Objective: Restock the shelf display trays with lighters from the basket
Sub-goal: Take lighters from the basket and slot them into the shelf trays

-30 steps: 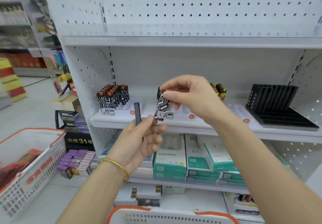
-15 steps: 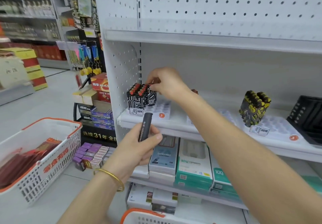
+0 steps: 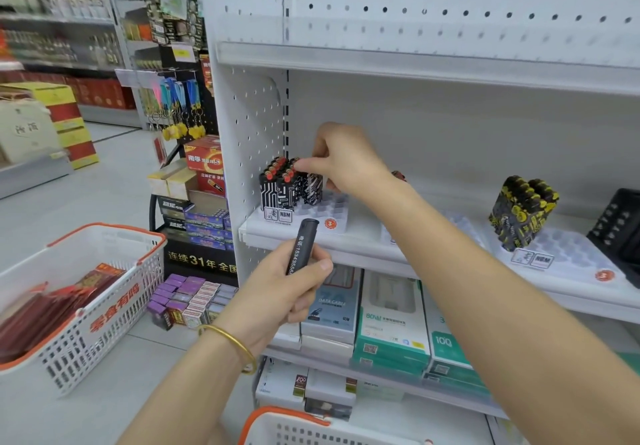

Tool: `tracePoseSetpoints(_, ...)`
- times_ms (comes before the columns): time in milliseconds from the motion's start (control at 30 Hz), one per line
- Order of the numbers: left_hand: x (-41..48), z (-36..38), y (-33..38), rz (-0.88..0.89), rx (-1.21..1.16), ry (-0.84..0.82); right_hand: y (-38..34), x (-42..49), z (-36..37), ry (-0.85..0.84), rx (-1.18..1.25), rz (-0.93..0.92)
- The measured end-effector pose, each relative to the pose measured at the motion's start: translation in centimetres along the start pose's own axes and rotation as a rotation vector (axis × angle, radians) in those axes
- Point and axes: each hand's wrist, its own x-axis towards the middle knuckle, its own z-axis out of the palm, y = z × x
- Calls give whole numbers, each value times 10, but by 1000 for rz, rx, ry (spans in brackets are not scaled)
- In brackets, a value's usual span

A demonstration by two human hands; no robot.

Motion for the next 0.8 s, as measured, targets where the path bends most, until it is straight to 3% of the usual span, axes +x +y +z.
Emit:
tracePoseSetpoints(300, 1, 2, -2, -12, -13, -10, 1, -2, 12, 126, -123, -27)
tracePoseSetpoints(667, 1, 4, 0, -3, -9, -22, -1, -6, 8, 14, -315, 2)
tracePoseSetpoints(800, -3, 4, 1, 34, 9, -25, -3, -19, 0, 154, -249, -22)
